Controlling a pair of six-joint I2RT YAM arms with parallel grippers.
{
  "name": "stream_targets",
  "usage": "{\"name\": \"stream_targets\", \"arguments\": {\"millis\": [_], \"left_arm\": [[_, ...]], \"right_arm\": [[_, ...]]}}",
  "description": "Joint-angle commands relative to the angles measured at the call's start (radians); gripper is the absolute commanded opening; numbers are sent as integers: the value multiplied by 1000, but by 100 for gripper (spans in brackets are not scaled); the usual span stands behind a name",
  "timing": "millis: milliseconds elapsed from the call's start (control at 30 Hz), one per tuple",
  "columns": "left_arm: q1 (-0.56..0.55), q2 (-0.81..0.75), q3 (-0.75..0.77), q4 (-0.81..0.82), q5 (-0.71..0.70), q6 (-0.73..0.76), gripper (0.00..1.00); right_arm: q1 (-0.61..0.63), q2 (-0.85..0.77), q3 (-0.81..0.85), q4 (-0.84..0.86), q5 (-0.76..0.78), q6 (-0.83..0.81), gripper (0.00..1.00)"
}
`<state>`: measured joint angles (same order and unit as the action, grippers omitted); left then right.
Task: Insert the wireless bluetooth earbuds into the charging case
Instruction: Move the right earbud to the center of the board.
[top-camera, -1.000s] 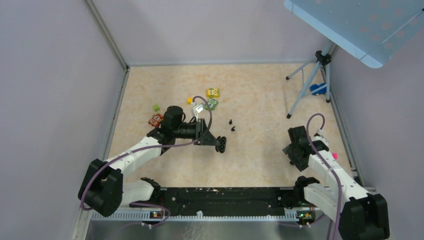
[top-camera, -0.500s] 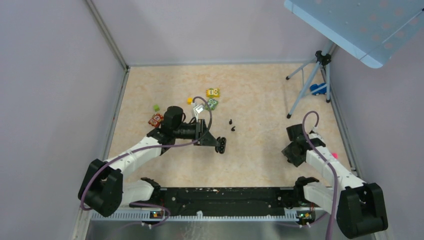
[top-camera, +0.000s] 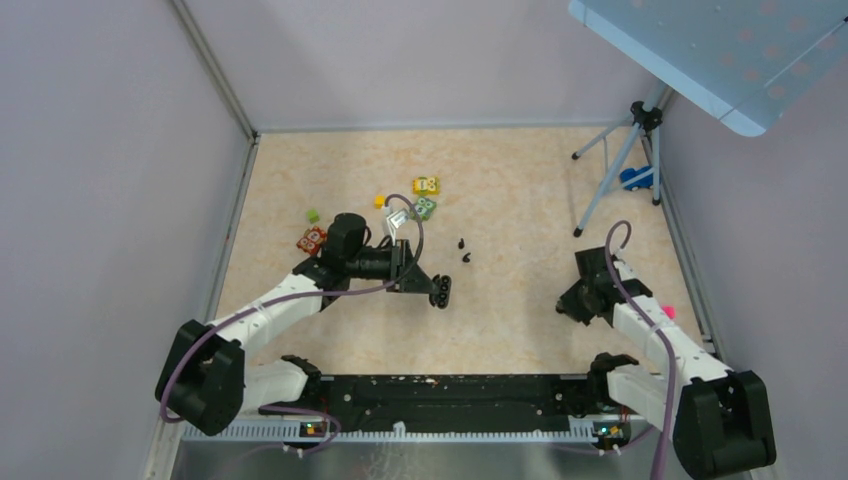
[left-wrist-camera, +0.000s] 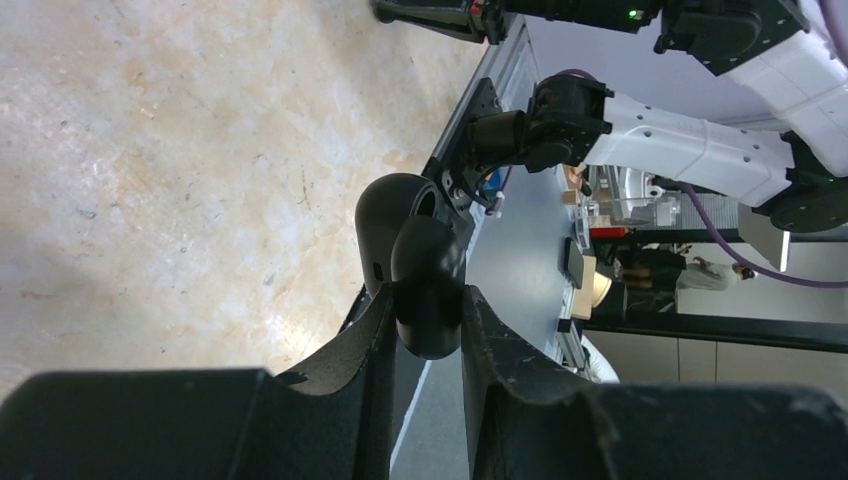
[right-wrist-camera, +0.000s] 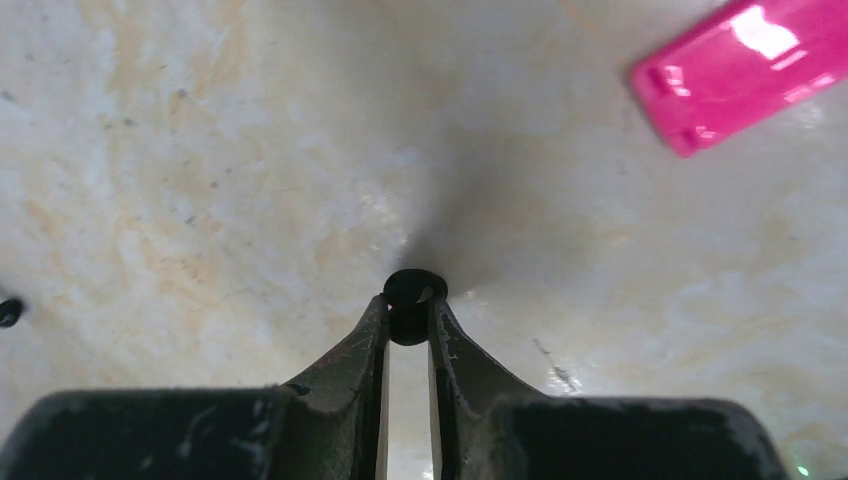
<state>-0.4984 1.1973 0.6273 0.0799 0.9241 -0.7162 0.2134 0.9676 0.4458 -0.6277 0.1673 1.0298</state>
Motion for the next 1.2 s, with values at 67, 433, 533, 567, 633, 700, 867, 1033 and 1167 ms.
{"name": "stream_targets", "arguments": {"millis": [67,433,533,567,633,700,867,1033,1167], "left_arm": [[11,-51,37,-91,-64,93,0],[111,-110,112,-287,-123,199,0],[125,-127,120,-313,-129,206,0],[128,-130,119,-317,-129,205,0],[130,-135,115,-318,-128,200,0],[130,-136,110,-318,-128,195,0],[132,-132,103,-300,-124,179,0],[132,-118,104,-289,-120,175,0],[133,-114,104,-290,-128,175,0]], "right_arm": [[99,-5,56,105,-133,-10,1],[424,258,203,241,-87,70,4],[472,345,257,263,-77,64,7],[481,365,268,277,-83,61,10],[490,389,282,302,-92,55,17],[499,390,292,319,-94,47,25],[500,373,299,323,-102,19,36],[500,350,268,338,-110,-21,34],[504,344,229,397,-154,-54,32]]}}
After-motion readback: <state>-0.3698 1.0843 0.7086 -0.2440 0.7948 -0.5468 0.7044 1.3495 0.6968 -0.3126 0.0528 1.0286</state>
